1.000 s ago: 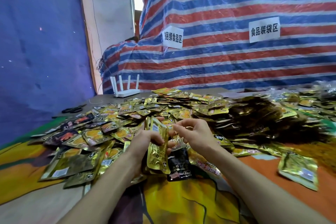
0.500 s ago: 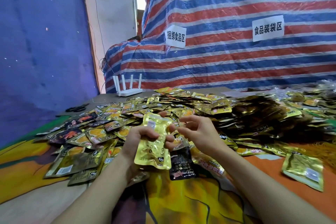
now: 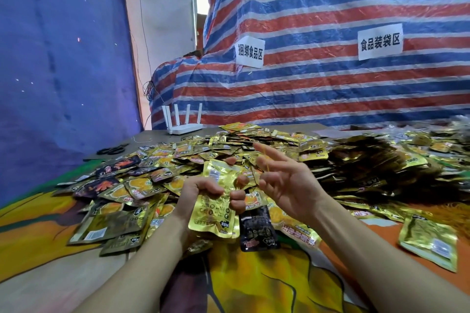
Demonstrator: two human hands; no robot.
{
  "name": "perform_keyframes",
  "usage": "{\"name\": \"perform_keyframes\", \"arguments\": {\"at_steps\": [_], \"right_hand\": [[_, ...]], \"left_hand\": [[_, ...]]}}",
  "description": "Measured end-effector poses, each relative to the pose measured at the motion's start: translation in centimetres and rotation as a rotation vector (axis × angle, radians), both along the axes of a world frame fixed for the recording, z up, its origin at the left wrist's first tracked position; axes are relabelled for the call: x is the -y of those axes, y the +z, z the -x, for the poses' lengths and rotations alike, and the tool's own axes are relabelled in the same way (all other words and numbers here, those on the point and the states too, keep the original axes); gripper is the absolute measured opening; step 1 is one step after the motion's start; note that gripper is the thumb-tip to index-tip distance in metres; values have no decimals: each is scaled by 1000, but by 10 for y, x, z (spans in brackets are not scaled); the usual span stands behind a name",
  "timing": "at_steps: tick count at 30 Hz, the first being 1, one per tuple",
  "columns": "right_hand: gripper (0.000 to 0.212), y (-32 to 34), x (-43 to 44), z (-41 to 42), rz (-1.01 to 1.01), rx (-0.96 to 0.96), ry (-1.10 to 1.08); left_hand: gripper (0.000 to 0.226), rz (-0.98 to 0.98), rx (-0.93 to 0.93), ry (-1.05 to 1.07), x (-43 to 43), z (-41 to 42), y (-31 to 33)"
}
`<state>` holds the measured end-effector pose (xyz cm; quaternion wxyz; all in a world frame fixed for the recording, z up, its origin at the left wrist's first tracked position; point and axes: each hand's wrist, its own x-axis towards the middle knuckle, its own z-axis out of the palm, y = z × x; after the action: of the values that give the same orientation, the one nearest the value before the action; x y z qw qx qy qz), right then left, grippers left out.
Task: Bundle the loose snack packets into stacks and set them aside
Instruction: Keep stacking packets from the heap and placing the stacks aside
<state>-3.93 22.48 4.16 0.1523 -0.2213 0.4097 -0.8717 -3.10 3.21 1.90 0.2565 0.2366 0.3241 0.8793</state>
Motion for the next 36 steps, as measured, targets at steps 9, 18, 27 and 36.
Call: {"name": "perform_keyframes", "arguments": {"at_steps": [9, 18, 27, 36], "right_hand": [[63, -14, 18, -8, -518, -252, -352], [60, -30, 63, -27, -757, -601, -545], [66, -31, 50, -17, -775, -486, -633], [52, -30, 49, -19, -679, -434, -534]], "left_hand": [[36, 297, 207, 1058, -9, 13, -4], [79, 279, 305, 1116, -5, 10, 5], [107, 192, 280, 806, -19, 15, 1], [66, 175, 355, 888, -16, 14, 2]]}}
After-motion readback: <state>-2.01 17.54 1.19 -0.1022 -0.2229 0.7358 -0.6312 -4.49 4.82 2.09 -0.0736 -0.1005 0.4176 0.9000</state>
